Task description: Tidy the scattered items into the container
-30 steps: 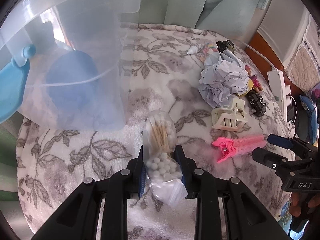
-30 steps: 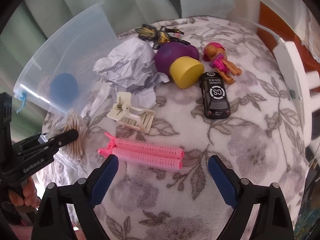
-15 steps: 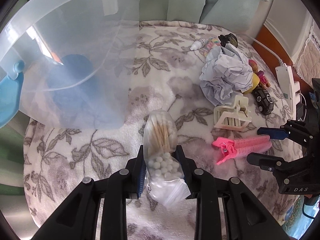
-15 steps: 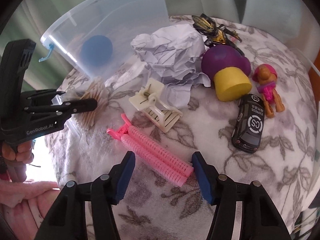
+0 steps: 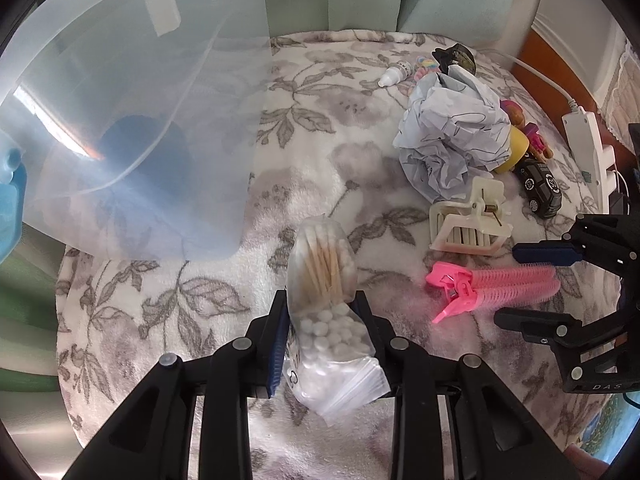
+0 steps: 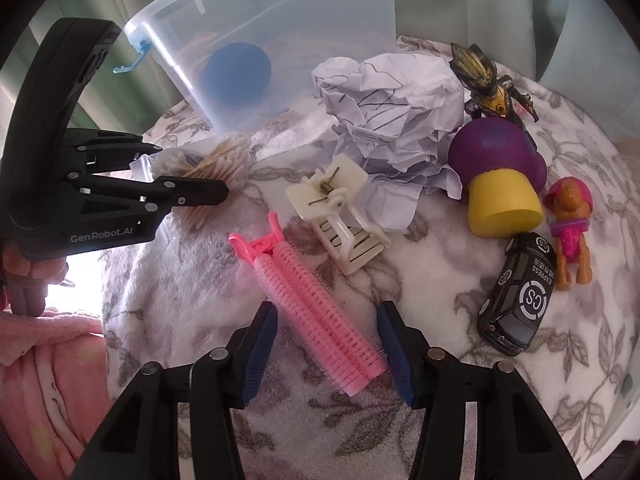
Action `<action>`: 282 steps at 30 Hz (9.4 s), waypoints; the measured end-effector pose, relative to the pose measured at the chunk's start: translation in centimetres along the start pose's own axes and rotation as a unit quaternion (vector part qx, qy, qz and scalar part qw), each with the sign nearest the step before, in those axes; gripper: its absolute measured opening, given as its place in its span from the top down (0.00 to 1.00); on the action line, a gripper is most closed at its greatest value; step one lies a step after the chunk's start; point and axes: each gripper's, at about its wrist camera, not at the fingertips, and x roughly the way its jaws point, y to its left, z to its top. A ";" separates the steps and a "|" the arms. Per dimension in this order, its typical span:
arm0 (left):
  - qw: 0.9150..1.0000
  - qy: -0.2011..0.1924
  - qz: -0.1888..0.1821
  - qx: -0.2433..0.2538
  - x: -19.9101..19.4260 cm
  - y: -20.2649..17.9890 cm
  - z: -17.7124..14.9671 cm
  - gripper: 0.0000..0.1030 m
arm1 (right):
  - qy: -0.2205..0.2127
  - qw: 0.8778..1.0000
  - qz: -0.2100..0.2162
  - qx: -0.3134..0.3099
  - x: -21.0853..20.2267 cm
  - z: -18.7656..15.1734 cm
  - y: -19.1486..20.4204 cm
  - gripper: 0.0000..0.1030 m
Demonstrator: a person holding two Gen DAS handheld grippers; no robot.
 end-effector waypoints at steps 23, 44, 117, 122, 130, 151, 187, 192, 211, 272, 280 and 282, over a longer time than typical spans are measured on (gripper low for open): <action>0.996 -0.014 -0.091 0.004 -2.6 -1.0 -1.0 0.72 | -0.108 0.968 -0.041 0.224 -7.5 -4.4 0.9 0.72; 0.967 -0.196 -0.161 -0.021 -13.9 1.2 7.3 0.73 | -0.324 0.893 -0.107 0.294 -18.5 10.4 1.1 0.72; 0.953 -0.213 -0.050 -0.208 -9.1 19.6 6.1 0.73 | -0.173 0.958 -0.038 0.225 -2.5 21.0 11.7 0.71; 0.953 -0.213 -0.052 -0.209 -9.2 19.6 5.9 0.73 | -0.170 0.959 -0.036 0.222 -2.6 21.1 11.8 0.69; 0.955 -0.208 -0.048 -0.205 -9.3 19.6 5.6 0.73 | -0.176 0.959 -0.026 0.222 -3.3 20.8 11.8 0.63; 0.967 -0.195 -0.016 -0.163 -10.2 16.8 5.7 0.42 | -0.251 0.925 -0.050 0.282 -10.5 13.7 7.8 0.42; 0.981 -0.127 -0.124 0.077 -11.4 -4.4 8.4 0.24 | -0.220 0.841 -0.122 0.480 -11.2 -4.0 -6.6 0.31; 0.988 -0.080 -0.116 0.063 -7.8 -4.3 7.8 0.24 | -0.199 0.851 -0.126 0.470 -9.6 -4.4 -6.7 0.30; 0.992 -0.039 -0.096 0.066 -1.1 -4.8 10.5 0.24 | -0.150 0.871 -0.127 0.450 -4.1 -3.5 -7.6 0.31; 0.994 -0.055 -0.087 0.021 -1.7 -1.3 10.1 0.40 | -0.160 0.875 -0.192 0.414 -6.3 -0.8 -5.5 0.63; 0.991 -0.081 -0.104 0.006 -4.1 -0.3 9.5 0.40 | -0.176 0.877 -0.210 0.395 -8.9 0.1 -3.6 0.63; 0.990 -0.088 -0.110 0.004 -4.8 -0.2 9.4 0.40 | -0.177 0.879 -0.216 0.387 -9.5 0.4 -2.9 0.63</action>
